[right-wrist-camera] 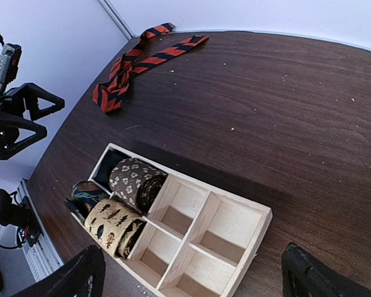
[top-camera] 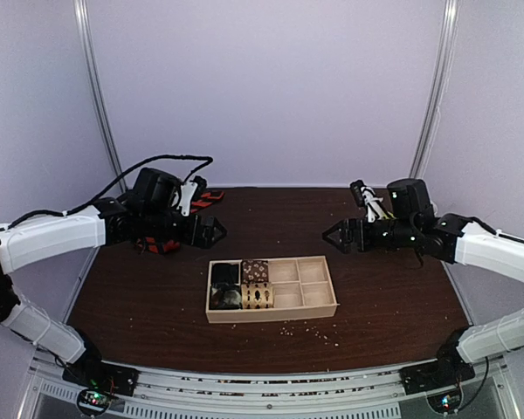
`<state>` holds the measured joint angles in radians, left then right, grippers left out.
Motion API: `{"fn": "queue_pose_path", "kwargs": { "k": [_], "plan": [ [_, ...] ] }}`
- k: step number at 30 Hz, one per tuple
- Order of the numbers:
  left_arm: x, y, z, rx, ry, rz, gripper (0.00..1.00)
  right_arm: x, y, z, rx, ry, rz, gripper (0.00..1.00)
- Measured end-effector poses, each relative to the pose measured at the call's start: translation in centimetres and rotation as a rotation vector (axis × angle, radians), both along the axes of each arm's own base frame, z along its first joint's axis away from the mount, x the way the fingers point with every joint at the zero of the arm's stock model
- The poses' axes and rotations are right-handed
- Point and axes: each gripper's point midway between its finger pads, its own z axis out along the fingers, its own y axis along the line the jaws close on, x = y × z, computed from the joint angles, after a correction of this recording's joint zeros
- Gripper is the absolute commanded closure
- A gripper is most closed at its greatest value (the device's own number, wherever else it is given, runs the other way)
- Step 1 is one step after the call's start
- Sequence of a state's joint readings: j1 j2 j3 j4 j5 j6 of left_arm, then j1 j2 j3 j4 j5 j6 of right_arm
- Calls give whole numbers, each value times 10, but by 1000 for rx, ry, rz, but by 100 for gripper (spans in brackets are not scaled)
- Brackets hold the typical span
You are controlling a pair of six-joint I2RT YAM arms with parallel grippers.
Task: Roll the ties
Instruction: Move the storage box to the center of the board.
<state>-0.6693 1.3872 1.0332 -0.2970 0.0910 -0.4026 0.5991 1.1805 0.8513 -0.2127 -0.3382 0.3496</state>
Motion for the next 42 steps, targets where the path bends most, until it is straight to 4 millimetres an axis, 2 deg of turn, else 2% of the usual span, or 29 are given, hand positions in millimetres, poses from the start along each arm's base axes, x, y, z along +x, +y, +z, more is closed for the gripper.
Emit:
{"fn": "queue_pose_path", "kwargs": {
  "k": [2,4,7,13,16,18,21,25,32,34,37,41,42],
  "plan": [
    [-17,-3,7,-29,-12,-67,2,-9,3,5,20,-3,25,0],
    [-40,-5,9,-58,-10,-142,2,-27,12,8,47,-1,79,0],
    [-88,-13,2,-96,20,-283,2,-62,30,2,82,33,186,0],
    [-186,-40,-32,-104,180,-592,2,-135,58,-53,56,225,362,0],
    [-219,-56,-44,-96,250,-693,2,-163,70,-72,37,303,433,1],
    [-232,-61,-57,-98,302,-721,2,-172,76,-83,25,345,453,1],
    [-234,-58,-82,-74,368,-690,2,-175,82,-104,7,399,444,1],
    [-226,-61,-109,-24,405,-640,2,-172,88,-130,-14,453,411,0],
    [-204,-60,-141,69,383,-532,2,-161,95,-152,-26,469,342,0],
    [-192,-62,-146,96,360,-495,2,-156,94,-157,-41,462,314,0],
    [-171,-67,-144,96,323,-445,2,-144,94,-165,-60,452,272,0],
    [-122,-66,-135,66,258,-343,2,-112,94,-165,-46,419,195,0],
    [-111,-65,-133,63,244,-322,2,-99,92,-165,-46,407,168,1]
  ]
}}
